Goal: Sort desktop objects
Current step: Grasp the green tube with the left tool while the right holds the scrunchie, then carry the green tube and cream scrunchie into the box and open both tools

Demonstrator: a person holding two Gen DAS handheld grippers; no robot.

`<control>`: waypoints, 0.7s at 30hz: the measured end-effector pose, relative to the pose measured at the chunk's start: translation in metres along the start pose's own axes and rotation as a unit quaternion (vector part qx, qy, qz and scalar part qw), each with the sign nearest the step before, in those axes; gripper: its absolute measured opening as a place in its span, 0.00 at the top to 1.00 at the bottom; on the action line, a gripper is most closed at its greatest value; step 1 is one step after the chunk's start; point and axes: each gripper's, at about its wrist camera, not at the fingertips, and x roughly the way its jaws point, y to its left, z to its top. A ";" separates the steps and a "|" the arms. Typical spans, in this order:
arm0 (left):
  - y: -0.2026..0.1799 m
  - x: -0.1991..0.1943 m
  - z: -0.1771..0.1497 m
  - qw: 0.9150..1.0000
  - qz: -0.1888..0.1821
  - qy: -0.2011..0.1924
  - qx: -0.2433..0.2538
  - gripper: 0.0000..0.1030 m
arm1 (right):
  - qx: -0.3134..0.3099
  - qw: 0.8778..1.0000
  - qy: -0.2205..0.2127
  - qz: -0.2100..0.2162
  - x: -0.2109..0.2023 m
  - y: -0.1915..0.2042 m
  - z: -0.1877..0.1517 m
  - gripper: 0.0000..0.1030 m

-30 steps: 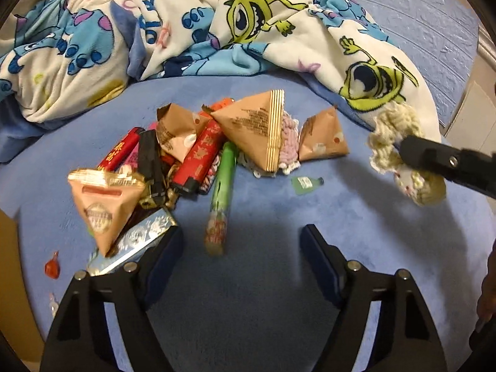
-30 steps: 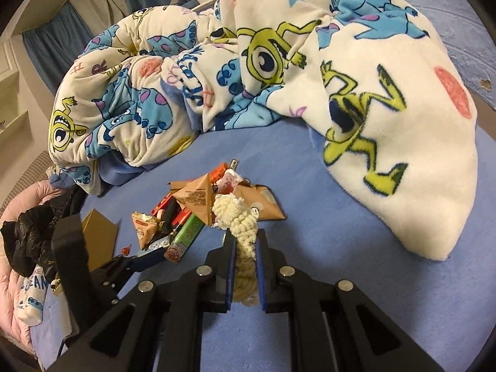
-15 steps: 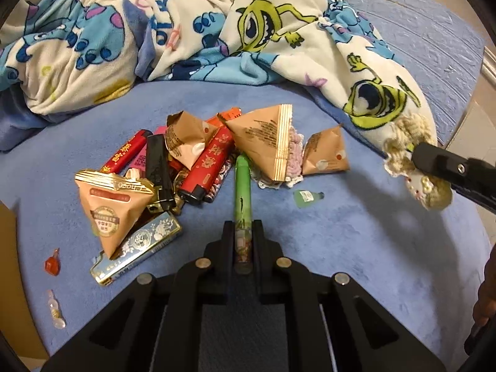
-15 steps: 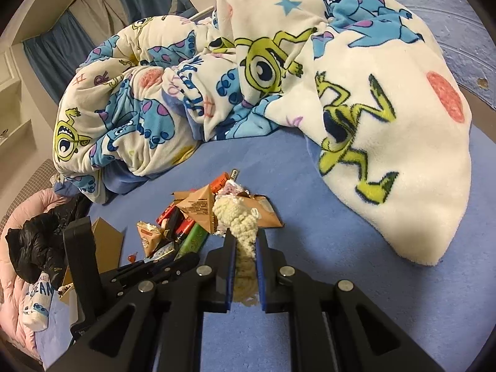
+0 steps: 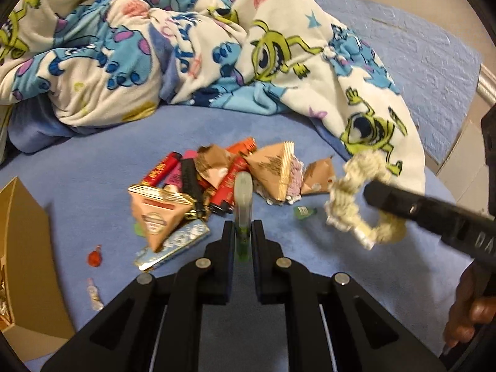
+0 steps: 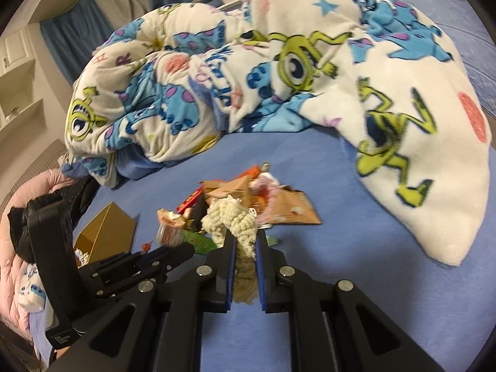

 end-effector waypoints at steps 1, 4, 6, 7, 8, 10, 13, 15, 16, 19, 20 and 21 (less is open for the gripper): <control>0.004 -0.003 0.001 1.000 0.000 -0.004 -0.006 0.90 | -0.006 1.000 0.002 0.002 0.001 0.005 -0.001 0.89; 0.013 -0.010 0.001 1.000 -0.001 -0.012 -0.019 0.94 | -0.018 1.000 0.008 0.008 0.005 0.019 -0.003 0.89; 0.018 -0.011 0.000 1.000 -0.001 -0.012 -0.025 0.96 | -0.026 1.000 0.011 0.011 0.007 0.027 -0.004 0.89; 0.020 -0.012 0.000 1.000 -0.001 -0.013 -0.027 0.96 | -0.031 0.999 0.013 0.013 0.009 0.033 -0.005 0.89; 0.023 -0.012 -0.001 0.999 -0.002 -0.013 -0.031 0.96 | -0.035 0.999 0.015 0.015 0.010 0.036 -0.005 0.89; 0.028 -0.010 -0.004 0.999 -0.001 -0.007 -0.037 0.96 | -0.043 0.999 0.018 0.018 0.012 0.045 -0.007 0.89; 0.033 -0.003 -0.008 0.999 -0.010 0.006 -0.049 0.96 | -0.048 0.998 0.021 0.020 0.014 0.049 -0.008 0.89; 0.033 0.005 -0.011 0.998 -0.023 0.024 -0.055 0.95 | -0.048 0.998 0.025 0.019 0.015 0.049 -0.009 0.89; 0.031 0.010 -0.013 0.998 -0.032 0.035 -0.052 0.94 | -0.047 0.998 0.025 0.019 0.016 0.048 -0.009 0.89; 0.019 0.025 -0.017 0.998 -0.021 0.056 -0.019 0.65 | -0.039 0.999 0.025 0.017 0.015 0.041 -0.009 0.89; 0.016 0.031 -0.018 0.998 -0.008 0.062 -0.005 0.57 | -0.035 0.999 0.024 0.017 0.015 0.038 -0.008 0.89; 0.014 0.034 -0.019 0.998 -0.002 0.064 0.002 0.45 | -0.030 0.999 0.023 0.017 0.014 0.035 -0.008 0.89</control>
